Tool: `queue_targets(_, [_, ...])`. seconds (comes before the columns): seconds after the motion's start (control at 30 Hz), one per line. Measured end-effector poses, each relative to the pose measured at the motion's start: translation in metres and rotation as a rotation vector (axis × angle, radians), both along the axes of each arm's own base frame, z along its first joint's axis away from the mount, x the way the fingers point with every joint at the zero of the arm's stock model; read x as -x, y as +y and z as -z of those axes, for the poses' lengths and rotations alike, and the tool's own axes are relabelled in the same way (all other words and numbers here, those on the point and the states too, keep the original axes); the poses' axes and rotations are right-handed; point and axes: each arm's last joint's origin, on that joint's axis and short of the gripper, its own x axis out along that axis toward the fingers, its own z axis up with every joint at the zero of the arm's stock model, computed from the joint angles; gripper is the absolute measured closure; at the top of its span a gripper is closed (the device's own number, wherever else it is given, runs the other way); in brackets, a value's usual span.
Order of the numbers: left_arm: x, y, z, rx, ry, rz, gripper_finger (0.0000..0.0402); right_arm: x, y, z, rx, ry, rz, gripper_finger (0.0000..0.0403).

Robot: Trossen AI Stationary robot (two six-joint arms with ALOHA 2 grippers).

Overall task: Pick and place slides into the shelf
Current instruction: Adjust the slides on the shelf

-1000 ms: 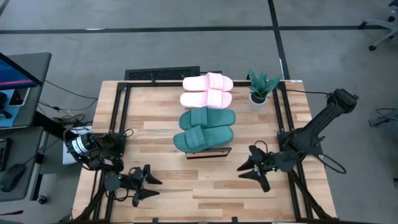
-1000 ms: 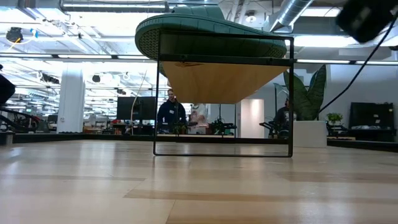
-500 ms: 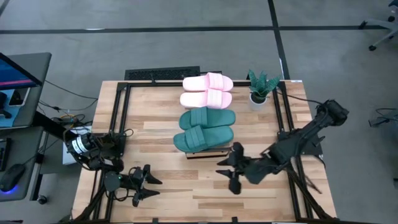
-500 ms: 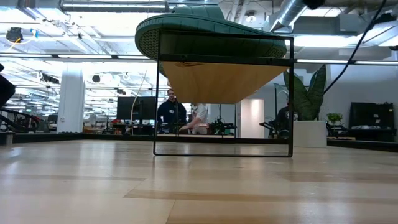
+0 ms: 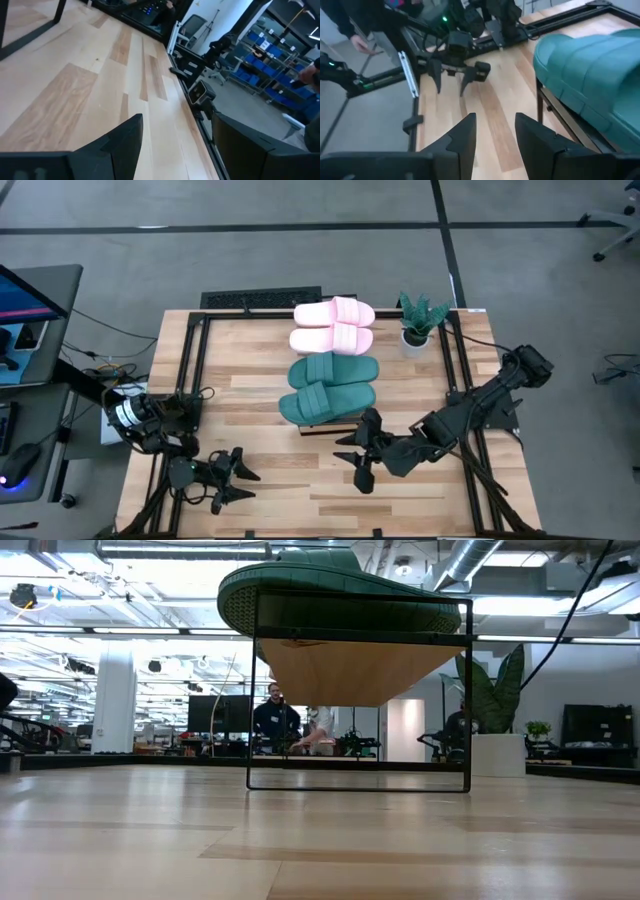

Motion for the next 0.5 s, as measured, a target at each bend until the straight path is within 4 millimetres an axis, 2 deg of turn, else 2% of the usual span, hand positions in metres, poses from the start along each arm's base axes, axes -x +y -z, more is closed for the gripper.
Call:
queue_targets(0.17, [0.000,0.000,0.000,-0.003,0.001,0.008,0.0175,-0.004,0.000,-0.012,-0.064,-0.069,-0.026,0.0274])
queue_targets(0.33, [0.000,0.000,0.000,-0.021,-0.003,0.019,0.0175,-0.005,0.004,-0.013,-0.180,-0.081,-0.044,0.0274])
queue_targets(0.5, [0.000,0.000,0.000,-0.022,-0.004,0.018,0.0175,-0.008,0.000,-0.015,-0.164,-0.101,-0.022,0.0274])
